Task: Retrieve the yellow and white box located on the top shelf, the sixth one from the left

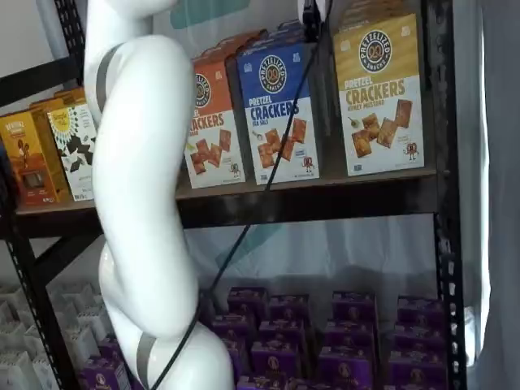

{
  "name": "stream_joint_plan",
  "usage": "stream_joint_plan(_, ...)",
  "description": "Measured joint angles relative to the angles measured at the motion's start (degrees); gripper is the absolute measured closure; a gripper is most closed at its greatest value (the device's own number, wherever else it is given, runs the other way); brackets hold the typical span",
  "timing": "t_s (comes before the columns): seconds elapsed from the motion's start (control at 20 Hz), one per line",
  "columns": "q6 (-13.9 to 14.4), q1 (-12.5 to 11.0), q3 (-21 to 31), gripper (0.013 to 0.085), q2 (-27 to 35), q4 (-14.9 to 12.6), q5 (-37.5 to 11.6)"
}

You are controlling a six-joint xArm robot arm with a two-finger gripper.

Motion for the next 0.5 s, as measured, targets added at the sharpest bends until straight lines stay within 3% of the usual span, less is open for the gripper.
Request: stream_joint_plan(0.5,0.7,0.3,-0.5,0.013,-0.7,0.6,1.0)
